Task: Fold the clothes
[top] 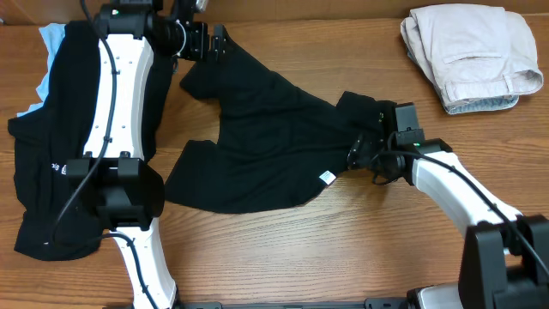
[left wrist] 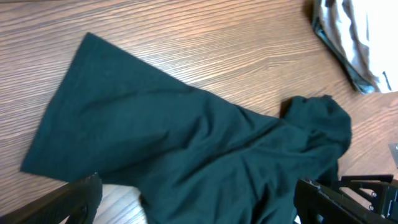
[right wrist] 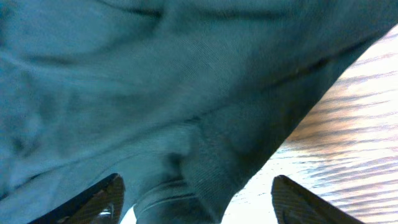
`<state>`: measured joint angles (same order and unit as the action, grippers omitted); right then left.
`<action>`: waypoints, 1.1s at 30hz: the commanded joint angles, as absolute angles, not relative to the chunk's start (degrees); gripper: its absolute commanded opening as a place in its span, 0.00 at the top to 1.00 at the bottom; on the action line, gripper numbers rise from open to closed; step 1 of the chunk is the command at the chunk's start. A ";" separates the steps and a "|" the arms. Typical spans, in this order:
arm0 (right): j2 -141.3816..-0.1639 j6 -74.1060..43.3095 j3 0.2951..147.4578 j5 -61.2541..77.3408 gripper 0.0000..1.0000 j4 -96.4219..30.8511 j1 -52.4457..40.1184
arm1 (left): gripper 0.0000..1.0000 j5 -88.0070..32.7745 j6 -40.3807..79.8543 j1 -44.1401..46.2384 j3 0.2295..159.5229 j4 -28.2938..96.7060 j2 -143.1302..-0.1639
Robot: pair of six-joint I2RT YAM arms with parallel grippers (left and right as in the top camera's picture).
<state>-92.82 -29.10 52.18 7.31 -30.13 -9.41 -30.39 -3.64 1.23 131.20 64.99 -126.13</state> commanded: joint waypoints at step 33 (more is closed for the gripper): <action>-81.17 -18.39 57.41 8.97 0.96 -43.75 25.36 | 0.00 -13.13 -4.10 1.21 131.55 74.78 -125.38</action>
